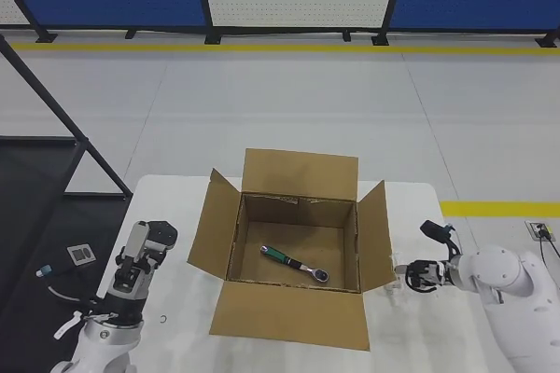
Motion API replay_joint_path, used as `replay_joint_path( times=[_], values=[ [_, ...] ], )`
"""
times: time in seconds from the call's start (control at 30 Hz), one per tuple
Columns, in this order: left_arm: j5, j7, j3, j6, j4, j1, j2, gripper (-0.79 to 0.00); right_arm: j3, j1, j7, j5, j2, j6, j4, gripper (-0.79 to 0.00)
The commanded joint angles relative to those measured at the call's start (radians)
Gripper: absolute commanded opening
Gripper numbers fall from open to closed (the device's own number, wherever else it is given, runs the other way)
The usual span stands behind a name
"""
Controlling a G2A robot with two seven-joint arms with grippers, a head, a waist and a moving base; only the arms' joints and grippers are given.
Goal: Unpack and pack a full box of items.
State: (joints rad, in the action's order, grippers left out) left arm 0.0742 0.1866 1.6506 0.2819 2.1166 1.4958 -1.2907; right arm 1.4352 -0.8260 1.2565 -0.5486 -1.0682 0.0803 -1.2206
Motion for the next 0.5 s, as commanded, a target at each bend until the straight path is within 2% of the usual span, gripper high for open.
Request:
replay_joint_path(
  times=[0.0,0.07,0.1,0.13,0.17,0.37,0.47],
  values=[
    [0.002,-0.001,0.001,0.0,-0.001,0.0,0.0,0.0,0.002,-0.004,-0.006,0.003,0.002,0.005,-0.01,-0.357],
    [0.003,-0.001,0.002,0.0,0.0,0.0,0.0,0.0,0.012,-0.014,-0.028,0.014,0.005,0.004,-0.028,-0.326],
    [0.003,-0.001,0.003,0.0,0.001,0.0,0.001,0.0,0.023,-0.024,-0.048,0.025,0.006,0.002,-0.045,-0.28],
    [0.005,-0.001,0.005,0.001,0.003,0.0,0.001,0.0,0.039,-0.037,-0.075,0.039,0.008,0.0,-0.068,-0.108],
    [0.007,-0.002,0.007,0.001,0.005,0.0,0.001,0.0,0.057,-0.054,-0.104,0.055,0.01,-0.001,-0.097,0.0],
    [0.021,0.001,0.022,0.003,0.017,0.002,0.002,0.0,0.183,-0.181,-0.221,0.137,0.024,-0.021,-0.358,0.0],
    [0.035,0.001,0.034,0.01,0.022,0.009,0.003,0.0,0.218,-0.227,-0.263,0.131,0.029,-0.021,-0.521,0.0]
  ],
)
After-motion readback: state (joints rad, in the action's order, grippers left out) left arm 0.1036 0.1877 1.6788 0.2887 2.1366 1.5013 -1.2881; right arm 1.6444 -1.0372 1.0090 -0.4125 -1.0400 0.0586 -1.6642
